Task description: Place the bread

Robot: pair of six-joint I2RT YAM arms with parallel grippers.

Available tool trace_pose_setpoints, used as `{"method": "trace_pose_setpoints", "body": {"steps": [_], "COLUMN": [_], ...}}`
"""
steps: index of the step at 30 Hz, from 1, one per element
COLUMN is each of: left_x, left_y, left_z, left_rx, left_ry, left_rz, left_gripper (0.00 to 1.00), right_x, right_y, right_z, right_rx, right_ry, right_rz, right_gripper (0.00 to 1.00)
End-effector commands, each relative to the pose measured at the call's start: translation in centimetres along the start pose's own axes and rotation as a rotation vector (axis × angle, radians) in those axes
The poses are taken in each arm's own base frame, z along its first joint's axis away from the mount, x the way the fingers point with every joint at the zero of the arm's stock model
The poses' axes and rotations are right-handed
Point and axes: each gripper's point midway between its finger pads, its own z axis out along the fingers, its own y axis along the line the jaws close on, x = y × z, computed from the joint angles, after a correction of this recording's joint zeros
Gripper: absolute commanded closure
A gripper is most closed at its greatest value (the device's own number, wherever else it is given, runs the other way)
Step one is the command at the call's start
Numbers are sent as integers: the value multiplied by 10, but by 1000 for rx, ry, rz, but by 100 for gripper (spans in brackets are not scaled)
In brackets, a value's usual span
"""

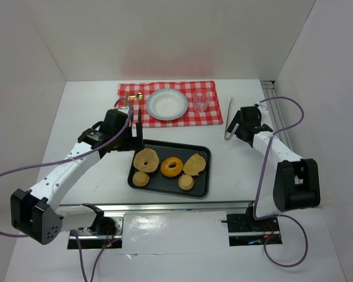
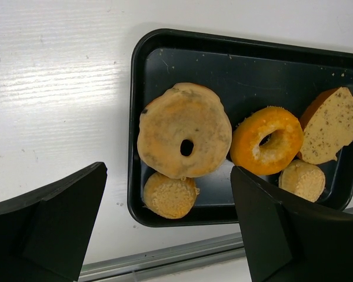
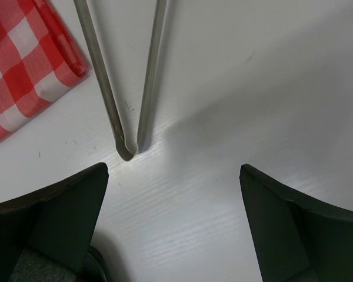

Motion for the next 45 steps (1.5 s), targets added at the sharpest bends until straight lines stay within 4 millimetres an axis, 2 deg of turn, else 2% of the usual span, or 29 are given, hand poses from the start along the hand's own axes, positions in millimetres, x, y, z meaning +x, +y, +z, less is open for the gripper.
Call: {"method": "trace_pose_setpoints", "body": {"steps": [1, 2, 5, 11, 17, 20, 26, 32, 34, 35, 36, 39, 41, 43, 45], "left_x": [-9, -11, -11, -14, -17, -16, -16, -17, -17, -17, -17, -17, -17, -17, -17], "left_y": [-5, -6, -6, -4, -2, -1, 0, 3, 3, 3, 3, 3, 3, 3, 2], "left_z": [-5, -5, -5, -2, -1, 2, 2, 2, 2, 2, 2, 2, 2, 2, 2], "left_rx": [31, 35, 35, 29, 23, 20, 11, 6, 6, 6, 6, 6, 6, 6, 6], "left_ry": [-38, -47, -47, -49, -51, -43, -46, -48, -48, -48, -48, -48, -48, -48, -48], "left_rz": [5, 4, 4, -12, -10, -9, -9, -16, -16, -16, -16, -16, -16, -16, -25], "left_gripper": [0, 0, 0, 0, 0, 0, 0, 0, 0, 0, 0, 0, 0, 0, 0], "right_x": [-23, -24, -27, -25, -25, -22, -25, -39, -43, -42, -50, -46, -44, -55, -57], "right_y": [31, 41, 53, 66, 62, 54, 58, 56, 59, 53, 55, 52, 55, 56, 53], "right_z": [16, 24, 38, 71, 93, 101, 114, 129, 138, 142, 143, 153, 161, 161, 161], "right_rx": [-131, -164, -196, -181, -81, -28, -13, 12, 17, 28, 17, 20, 9, 34, 51], "right_ry": [-70, -57, -54, -7, 4, 15, 19, -14, -25, -19, -31, -19, -17, -39, -48], "right_rz": [-51, -73, -116, -138, -149, -159, -162, -153, -161, -156, -144, -129, -128, -125, -125], "right_gripper": [0, 0, 0, 0, 0, 0, 0, 3, 6, 7, 8, 14, 20, 29, 43]}}
